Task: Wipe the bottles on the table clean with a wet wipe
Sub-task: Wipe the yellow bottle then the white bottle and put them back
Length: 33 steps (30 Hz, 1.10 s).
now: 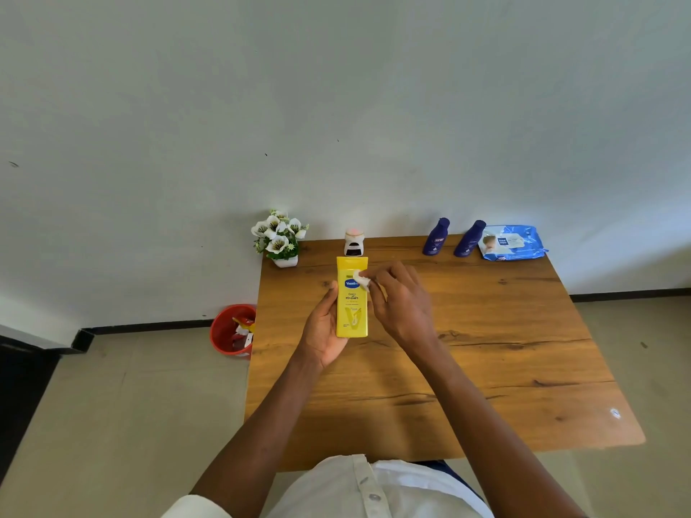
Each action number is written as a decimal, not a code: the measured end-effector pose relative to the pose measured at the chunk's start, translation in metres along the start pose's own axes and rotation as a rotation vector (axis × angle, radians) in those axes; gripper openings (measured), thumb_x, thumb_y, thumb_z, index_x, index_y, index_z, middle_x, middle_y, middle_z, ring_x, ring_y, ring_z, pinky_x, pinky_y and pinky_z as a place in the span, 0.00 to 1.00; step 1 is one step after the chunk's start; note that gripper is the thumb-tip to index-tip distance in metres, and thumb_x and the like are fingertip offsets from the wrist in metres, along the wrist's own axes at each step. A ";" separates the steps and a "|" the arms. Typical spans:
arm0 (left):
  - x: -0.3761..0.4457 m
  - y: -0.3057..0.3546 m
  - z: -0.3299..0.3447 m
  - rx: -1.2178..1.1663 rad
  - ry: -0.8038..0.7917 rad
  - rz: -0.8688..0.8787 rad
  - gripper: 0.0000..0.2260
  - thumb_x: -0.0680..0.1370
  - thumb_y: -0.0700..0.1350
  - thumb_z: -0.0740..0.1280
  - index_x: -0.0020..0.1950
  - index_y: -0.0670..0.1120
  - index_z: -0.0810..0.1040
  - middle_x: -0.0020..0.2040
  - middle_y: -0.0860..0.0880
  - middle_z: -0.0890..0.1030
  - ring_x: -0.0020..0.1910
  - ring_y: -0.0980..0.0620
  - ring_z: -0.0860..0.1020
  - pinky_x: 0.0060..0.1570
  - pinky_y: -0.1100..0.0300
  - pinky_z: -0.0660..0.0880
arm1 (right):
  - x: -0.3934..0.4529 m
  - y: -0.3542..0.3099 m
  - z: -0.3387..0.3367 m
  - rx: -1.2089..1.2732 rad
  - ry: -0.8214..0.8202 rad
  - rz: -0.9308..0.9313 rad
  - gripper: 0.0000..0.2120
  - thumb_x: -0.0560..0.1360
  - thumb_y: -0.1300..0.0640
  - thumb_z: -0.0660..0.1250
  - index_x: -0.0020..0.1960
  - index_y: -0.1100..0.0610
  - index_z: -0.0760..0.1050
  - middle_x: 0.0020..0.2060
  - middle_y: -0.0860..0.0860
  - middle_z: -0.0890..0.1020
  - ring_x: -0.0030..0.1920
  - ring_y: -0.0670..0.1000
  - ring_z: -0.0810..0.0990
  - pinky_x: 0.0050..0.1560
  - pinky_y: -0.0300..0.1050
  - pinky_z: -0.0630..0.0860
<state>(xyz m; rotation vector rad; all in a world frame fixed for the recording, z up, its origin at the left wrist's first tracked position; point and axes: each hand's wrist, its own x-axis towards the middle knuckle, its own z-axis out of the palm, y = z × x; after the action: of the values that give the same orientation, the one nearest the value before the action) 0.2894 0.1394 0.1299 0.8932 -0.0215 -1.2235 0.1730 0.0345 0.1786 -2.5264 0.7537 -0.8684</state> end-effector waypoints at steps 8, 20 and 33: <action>0.004 0.002 -0.003 0.053 -0.007 0.016 0.28 0.81 0.57 0.63 0.75 0.40 0.69 0.62 0.40 0.78 0.59 0.44 0.79 0.62 0.47 0.75 | -0.019 0.006 0.002 -0.049 -0.244 -0.099 0.09 0.76 0.54 0.71 0.55 0.51 0.83 0.47 0.48 0.82 0.46 0.50 0.75 0.42 0.46 0.74; 0.008 -0.003 0.002 0.024 0.003 -0.025 0.23 0.84 0.55 0.58 0.75 0.43 0.71 0.65 0.42 0.80 0.63 0.46 0.78 0.66 0.49 0.73 | -0.005 0.003 0.004 -0.082 -0.065 -0.024 0.09 0.79 0.56 0.68 0.58 0.54 0.81 0.49 0.51 0.81 0.47 0.49 0.77 0.43 0.44 0.74; 0.004 -0.001 0.003 0.060 -0.025 -0.048 0.19 0.83 0.54 0.59 0.67 0.44 0.79 0.58 0.44 0.83 0.56 0.49 0.81 0.59 0.53 0.76 | -0.005 0.012 0.006 -0.177 0.010 0.007 0.07 0.79 0.54 0.68 0.56 0.53 0.80 0.48 0.50 0.81 0.46 0.51 0.77 0.45 0.45 0.71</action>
<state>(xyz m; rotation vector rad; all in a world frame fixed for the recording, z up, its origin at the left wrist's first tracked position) 0.2884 0.1345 0.1298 0.9345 -0.0573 -1.2843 0.1687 0.0288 0.1658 -2.6731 0.8776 -0.8459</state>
